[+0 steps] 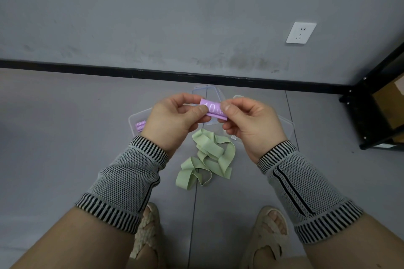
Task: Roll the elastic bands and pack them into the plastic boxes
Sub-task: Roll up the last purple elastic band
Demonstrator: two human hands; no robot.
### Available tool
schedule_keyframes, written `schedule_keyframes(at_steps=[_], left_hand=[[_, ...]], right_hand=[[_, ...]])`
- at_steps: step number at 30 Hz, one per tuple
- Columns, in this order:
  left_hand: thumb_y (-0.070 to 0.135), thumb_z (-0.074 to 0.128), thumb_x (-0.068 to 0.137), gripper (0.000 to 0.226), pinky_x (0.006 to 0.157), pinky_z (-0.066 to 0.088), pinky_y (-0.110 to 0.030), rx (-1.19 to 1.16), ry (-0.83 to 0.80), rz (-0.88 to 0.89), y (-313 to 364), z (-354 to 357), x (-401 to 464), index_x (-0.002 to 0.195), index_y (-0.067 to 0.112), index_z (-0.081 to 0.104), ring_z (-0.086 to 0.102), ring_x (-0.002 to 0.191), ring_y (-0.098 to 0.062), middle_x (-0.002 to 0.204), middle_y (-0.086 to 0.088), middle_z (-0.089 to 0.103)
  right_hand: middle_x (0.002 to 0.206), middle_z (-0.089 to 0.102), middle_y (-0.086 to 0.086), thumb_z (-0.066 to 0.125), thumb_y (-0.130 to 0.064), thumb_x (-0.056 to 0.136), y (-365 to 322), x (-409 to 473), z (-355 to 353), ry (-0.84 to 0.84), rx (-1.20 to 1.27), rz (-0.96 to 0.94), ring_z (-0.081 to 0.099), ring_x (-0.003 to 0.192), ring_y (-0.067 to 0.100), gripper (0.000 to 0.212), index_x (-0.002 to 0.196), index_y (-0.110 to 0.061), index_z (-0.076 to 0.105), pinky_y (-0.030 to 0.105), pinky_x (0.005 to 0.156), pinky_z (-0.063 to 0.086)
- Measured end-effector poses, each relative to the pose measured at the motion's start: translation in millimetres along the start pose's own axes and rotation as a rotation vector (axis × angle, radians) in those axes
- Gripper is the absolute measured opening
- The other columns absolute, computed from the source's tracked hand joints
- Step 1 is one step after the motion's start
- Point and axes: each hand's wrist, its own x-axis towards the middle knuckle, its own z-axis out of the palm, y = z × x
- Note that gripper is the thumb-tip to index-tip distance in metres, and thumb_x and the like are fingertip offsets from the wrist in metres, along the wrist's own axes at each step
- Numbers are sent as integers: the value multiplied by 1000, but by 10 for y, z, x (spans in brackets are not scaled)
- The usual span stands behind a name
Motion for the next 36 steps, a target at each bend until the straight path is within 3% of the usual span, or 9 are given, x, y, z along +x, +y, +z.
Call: schedule_keyframes(at_steps=[9,12,15,19,23,28,32,36], left_hand=[[4,62,86,11,54,48,-15,-112,-40,-79,13,34,-18,95,8,59,68,64,-9,68,-4,70],[6,65,84,11,54,48,-16,-77,-28,-69,17,35,-12,91,11,59,68,65,-10,70,-6,71],[5,66,83,13,57,47,-19,-85,-6,-38,9,49,-6,91,10,57,68,66,-10,69,-6,71],[5,66,83,14,59,47,-21,-94,21,-27,-4,48,4,92,10,57,68,67,-11,72,-7,71],[4,67,82,16,61,47,-24,-97,29,-29,-11,50,8,95,8,57,69,68,-13,74,-10,71],[7,69,81,14,61,48,-24,-51,22,-23,-48,82,-13,90,10,58,69,69,-13,72,-9,72],[7,69,81,13,58,48,-21,-54,24,-25,-54,91,-15,87,10,58,69,67,-11,68,-7,71],[8,68,81,12,57,47,-21,-70,18,-40,-57,87,-23,85,11,57,69,65,-12,67,-6,71]], right_hand=[[76,66,-1,66,-8,85,-80,-14,-41,5,-128,-194,59,60,2,17,88,-25,66,18,63,50],[71,69,-1,71,-11,82,-42,-18,-26,51,-51,-119,64,63,8,18,94,-20,62,26,64,55],[67,70,1,66,-10,86,-27,-48,37,138,157,-56,67,63,14,8,83,-16,61,28,62,53],[71,71,4,57,-12,93,-28,-79,115,205,291,-17,68,67,18,20,75,-17,65,28,62,54],[70,71,0,68,-14,86,4,-114,195,275,146,-128,70,69,15,9,79,-20,68,26,63,55],[73,70,-6,69,-11,84,75,-102,242,360,8,-215,69,72,13,17,77,-26,66,27,70,58],[61,62,-11,68,-9,84,105,-78,239,390,-63,-245,59,58,2,19,70,-22,65,21,62,52],[60,62,-6,68,-11,84,118,-54,207,361,-39,-209,59,59,8,22,66,-23,64,27,62,53]])
